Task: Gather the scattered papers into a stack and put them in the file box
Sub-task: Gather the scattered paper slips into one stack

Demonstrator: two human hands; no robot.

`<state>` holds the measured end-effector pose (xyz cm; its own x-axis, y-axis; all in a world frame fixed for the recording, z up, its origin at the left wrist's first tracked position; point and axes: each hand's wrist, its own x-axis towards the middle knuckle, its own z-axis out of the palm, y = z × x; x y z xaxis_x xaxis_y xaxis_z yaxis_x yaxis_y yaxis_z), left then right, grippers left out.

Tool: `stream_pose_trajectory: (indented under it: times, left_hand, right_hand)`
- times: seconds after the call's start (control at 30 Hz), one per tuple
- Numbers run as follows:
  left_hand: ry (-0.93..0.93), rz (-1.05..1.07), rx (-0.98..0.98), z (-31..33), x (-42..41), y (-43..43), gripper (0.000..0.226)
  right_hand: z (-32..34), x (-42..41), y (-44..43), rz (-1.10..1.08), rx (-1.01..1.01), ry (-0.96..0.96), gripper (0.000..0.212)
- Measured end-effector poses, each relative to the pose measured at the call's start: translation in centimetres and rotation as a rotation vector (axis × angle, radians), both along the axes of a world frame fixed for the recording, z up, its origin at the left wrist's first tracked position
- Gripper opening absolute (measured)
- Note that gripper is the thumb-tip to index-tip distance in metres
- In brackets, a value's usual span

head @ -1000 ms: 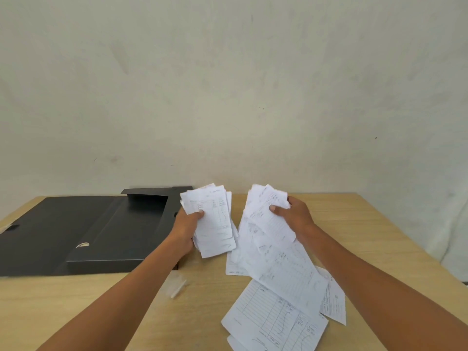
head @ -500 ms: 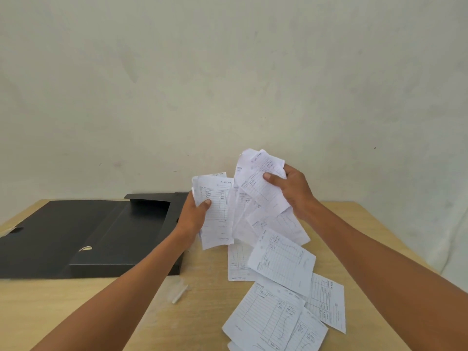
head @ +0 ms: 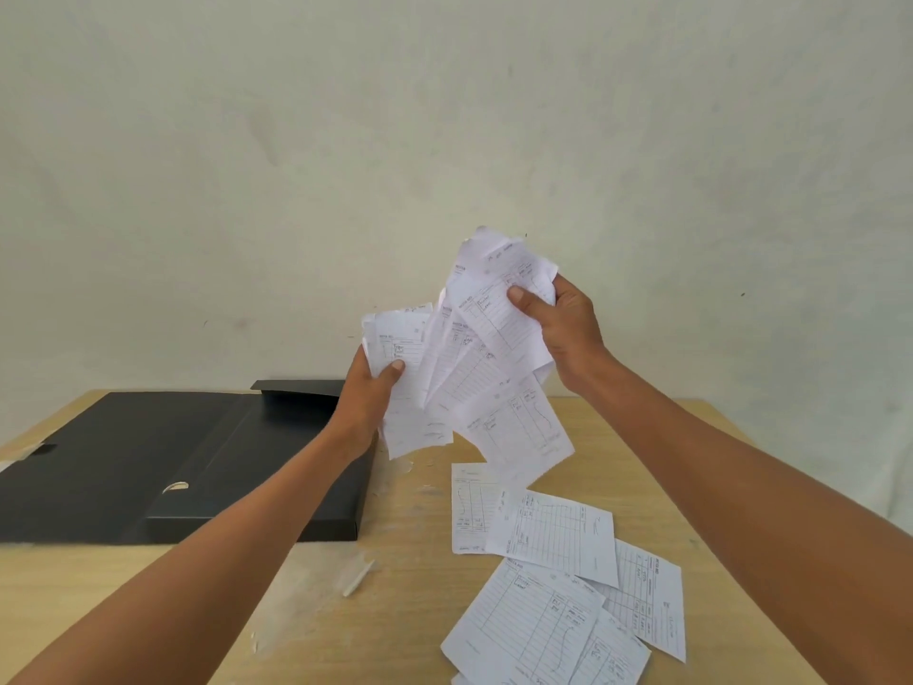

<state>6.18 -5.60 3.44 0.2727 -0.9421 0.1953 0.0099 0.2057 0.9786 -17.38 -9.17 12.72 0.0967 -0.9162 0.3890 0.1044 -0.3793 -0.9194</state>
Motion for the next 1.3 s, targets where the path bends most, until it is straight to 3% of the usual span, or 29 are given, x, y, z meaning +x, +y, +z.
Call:
stream_pose_trajectory:
  times: [0.17, 0.27, 0.47, 0.6, 0.67, 0.8, 0.9, 1.03, 1.3]
  left_hand:
    - [0.119, -0.259, 0.131, 0.3, -1.5, 1.5, 0.038]
    - [0.188, -0.322, 0.208, -1.4, -2.8, 2.4, 0.049]
    - [0.16, -0.271, 0.201, -4.4, -4.2, 2.9, 0.033]
    - [0.218, -0.191, 0.235, -6.0, -3.6, 2.2, 0.038]
    - [0.235, -0.143, 0.228, -6.4, -3.0, 2.0, 0.04]
    - [0.207, -0.055, 0.225, -6.7, -1.6, 1.8, 0.039]
    - [0.216, -0.014, 0.226, -7.1, -0.7, 1.6, 0.042]
    - [0.229, 0.057, 0.207, -7.1, -0.4, 1.6, 0.046]
    - [0.196, 0.074, 0.175, -6.4, -1.0, 1.7, 0.045]
  right_hand:
    - [-4.0, 1.3, -0.3, -0.031, 0.114, 0.171, 0.036]
    - [-7.4, 2.1, -0.5, -0.097, 0.205, 0.27, 0.035]
    - [-11.3, 3.5, 0.1, -0.122, 0.222, 0.392, 0.029]
    - [-12.2, 2.9, 0.0, -0.147, 0.282, 0.709, 0.069]
    - [-12.4, 1.6, 0.1, -0.052, 0.359, 0.746, 0.088]
    - [-13.0, -1.6, 1.1, 0.269, 0.428, 0.966, 0.07]
    - [-13.7, -3.2, 1.3, 0.321, 0.414, 1.066, 0.047]
    - [-13.1, -4.7, 0.8, 0.167, 0.298, 0.962, 0.007]
    - [-8.6, -5.4, 0.3, -0.194, 0.274, 0.381, 0.011]
